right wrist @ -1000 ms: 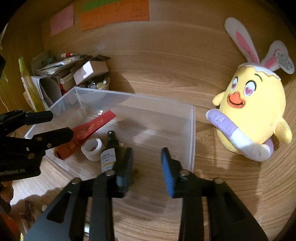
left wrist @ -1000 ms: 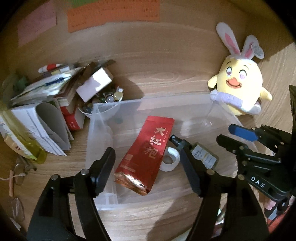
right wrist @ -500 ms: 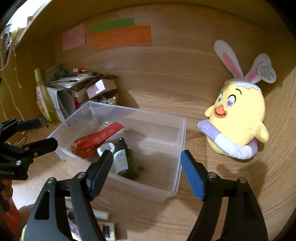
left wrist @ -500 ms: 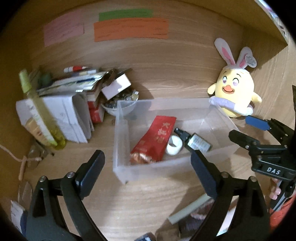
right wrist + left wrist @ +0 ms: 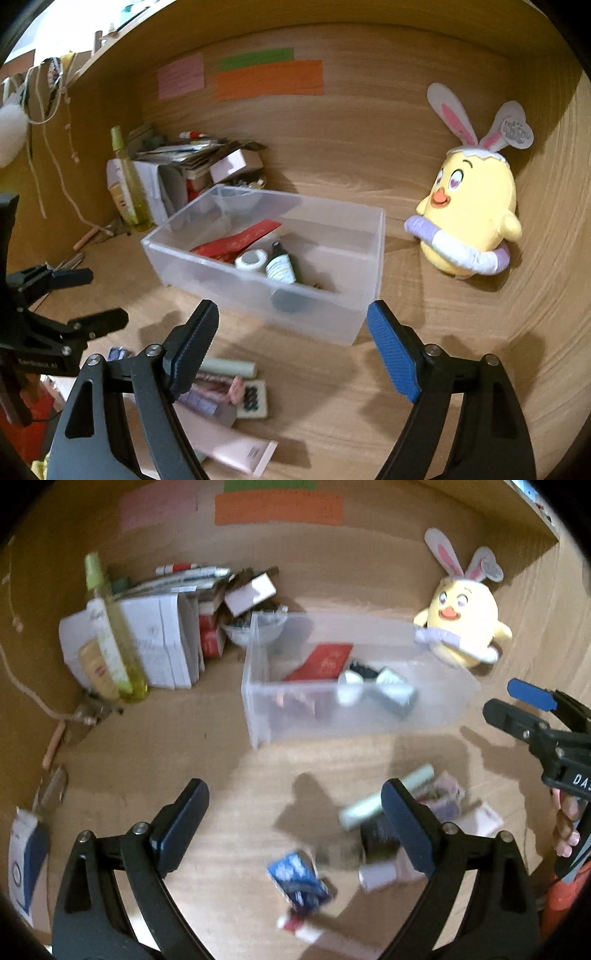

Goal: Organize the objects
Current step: 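Withdraw both tools toward the remaining items on the desk, then grasp the white lip balm tube with the left tool while the right tool grasps the braided cord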

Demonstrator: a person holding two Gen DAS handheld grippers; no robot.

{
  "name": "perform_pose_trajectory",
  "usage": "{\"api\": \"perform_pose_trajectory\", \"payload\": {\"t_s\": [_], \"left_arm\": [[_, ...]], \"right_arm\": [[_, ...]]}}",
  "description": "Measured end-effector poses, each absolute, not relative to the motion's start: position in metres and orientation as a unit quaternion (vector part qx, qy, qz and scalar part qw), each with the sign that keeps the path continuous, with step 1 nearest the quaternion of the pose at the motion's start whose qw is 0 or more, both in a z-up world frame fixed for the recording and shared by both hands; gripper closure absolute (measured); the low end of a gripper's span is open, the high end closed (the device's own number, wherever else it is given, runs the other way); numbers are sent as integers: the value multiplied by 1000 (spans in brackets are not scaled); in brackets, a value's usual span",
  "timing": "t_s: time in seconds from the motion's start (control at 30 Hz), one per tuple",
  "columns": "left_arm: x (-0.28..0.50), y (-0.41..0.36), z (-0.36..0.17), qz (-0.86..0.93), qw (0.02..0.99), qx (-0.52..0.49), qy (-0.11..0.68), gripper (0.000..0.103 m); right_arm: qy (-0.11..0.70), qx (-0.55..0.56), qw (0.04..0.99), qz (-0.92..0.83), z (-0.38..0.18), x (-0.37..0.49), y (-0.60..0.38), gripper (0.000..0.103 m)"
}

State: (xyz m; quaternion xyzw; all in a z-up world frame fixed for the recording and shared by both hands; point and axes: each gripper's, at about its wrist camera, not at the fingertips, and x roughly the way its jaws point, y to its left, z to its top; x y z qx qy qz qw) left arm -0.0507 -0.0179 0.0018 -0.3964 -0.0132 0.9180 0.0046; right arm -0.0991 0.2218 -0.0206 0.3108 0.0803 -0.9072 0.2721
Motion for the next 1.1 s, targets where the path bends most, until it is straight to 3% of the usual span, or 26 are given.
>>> {"api": "perform_pose_trajectory", "payload": {"t_s": [0.27,0.77,1.03,1.1], "left_arm": [[-5,-12,-11,916,-15,-402,-4,7],[28,-12,-52,888,-7,-454,-70,7],[34,-13,-55,897,-29,-438,-48,39],[36,-13,-55,899,-34,-434,-38,47]], "right_arm": [[90,327,286,-896,-41,-75,220,22],[90,358,305,-878,-66,-64,221,22],[94,365,319,-870,-73,-64,211,23],[95,367,316,-870,-74,-66,208,29]]}}
